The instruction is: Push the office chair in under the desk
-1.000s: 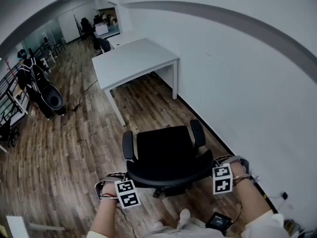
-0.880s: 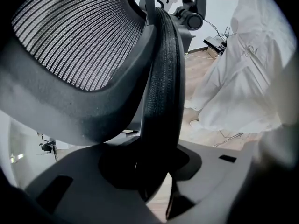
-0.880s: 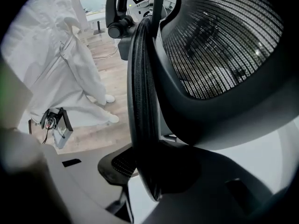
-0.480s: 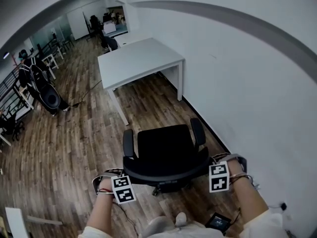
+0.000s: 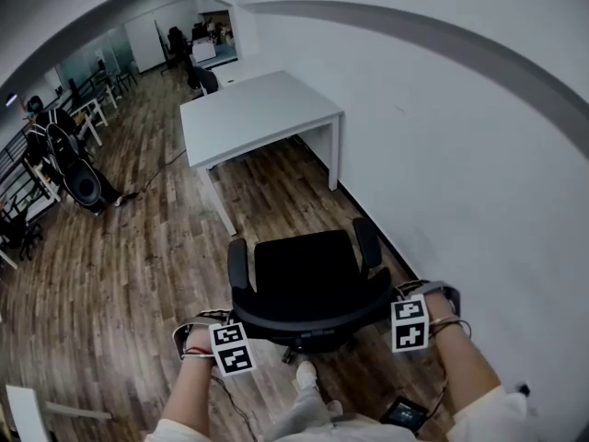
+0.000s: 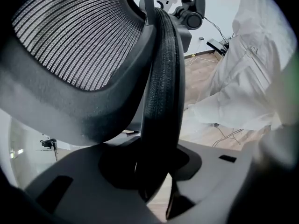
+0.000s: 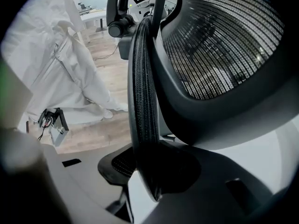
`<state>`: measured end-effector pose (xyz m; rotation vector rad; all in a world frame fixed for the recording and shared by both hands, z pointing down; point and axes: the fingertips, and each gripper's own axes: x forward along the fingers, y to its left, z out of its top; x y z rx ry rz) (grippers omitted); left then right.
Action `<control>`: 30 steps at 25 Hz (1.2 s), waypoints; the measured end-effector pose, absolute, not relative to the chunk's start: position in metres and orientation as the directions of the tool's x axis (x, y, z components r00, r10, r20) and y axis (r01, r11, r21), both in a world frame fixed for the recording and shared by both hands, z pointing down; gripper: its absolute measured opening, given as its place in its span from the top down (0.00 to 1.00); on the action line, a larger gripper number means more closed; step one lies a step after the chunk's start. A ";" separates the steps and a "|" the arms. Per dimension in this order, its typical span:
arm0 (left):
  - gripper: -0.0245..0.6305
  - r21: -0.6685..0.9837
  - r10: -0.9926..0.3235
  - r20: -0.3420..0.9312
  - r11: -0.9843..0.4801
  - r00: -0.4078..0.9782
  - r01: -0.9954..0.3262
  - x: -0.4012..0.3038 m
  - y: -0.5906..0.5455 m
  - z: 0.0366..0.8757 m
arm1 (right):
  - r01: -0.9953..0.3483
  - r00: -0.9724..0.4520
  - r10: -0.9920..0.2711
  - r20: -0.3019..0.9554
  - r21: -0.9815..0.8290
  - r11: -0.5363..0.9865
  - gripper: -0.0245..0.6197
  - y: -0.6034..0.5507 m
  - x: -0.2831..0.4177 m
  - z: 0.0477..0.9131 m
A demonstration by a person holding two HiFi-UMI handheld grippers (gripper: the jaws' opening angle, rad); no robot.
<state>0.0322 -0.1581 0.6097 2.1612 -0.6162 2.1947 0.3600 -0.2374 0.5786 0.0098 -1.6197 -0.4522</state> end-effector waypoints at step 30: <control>0.77 -0.279 -0.276 0.960 -0.918 -0.052 -0.282 0.025 -0.313 0.615 | 0.233 -0.020 -0.266 0.964 0.263 0.936 0.74 -0.404 0.364 0.597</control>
